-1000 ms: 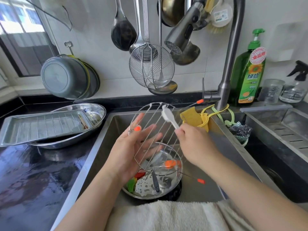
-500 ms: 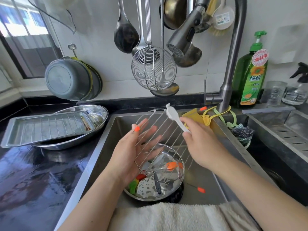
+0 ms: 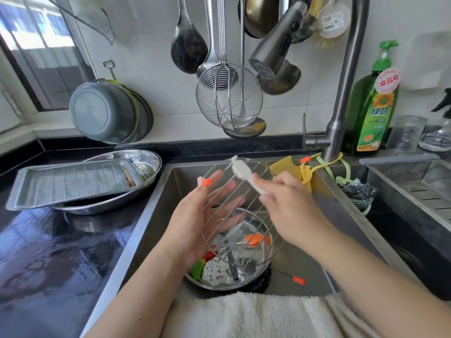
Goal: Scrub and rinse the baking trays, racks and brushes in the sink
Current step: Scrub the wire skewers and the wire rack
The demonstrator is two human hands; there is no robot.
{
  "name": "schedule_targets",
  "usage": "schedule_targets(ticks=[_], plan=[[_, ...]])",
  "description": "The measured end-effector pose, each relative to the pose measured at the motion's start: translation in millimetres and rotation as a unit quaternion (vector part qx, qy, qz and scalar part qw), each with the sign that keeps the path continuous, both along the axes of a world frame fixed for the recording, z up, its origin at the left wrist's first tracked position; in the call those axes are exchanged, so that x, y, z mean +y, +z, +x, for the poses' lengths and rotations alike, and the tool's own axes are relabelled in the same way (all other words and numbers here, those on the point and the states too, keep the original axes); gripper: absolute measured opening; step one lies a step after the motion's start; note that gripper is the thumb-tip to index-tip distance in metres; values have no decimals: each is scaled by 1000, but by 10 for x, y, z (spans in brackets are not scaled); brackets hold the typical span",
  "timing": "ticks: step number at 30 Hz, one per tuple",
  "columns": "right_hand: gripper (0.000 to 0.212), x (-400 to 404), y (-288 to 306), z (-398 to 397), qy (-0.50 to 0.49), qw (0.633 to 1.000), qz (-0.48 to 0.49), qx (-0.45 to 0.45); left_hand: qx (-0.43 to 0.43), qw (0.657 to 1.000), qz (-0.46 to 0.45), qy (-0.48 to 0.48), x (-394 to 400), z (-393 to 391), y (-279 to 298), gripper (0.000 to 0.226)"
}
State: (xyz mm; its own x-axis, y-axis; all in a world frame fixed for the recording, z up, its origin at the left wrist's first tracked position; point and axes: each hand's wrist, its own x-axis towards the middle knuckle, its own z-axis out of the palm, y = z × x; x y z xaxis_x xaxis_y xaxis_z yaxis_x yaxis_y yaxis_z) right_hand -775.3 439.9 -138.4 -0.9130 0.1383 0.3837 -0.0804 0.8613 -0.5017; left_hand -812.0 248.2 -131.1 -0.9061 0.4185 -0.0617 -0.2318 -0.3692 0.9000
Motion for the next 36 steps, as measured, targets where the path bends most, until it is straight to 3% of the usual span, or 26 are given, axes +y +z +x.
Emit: schedule_targets(ticks=[2,6,8,12,17,21,30,33,36], plan=[[48,24,-5,31,-7,1000,-2,-11,5,1000,-2,-4,16,5,-10,48],[47,-275,-7,228,188,980,-9,-63,18,1000,10,16,0,-27,-10,52],[46,-195,1,147,166,985,-10,-45,13,1000,18,14,6,-23,-10,57],[48,53,17,51,10,1000,-6,-21,6,1000,13,2,31,-3,-16,47],[55,-276,14,234,201,977,-4,-78,11,999,28,40,-13,-36,-11,56],[58,-198,59,200,197,974,8,-111,-1,998,15,57,-6,-37,-18,45],[51,-113,55,186,169,980,-9,-102,13,1000,0,10,-13,-21,-20,48],[51,-202,36,219,178,980,-10,-93,-3,998,50,-35,-75,-32,-28,58],[50,-215,57,216,178,980,-30,-83,-57,986,146,-56,-144,-68,-2,53]])
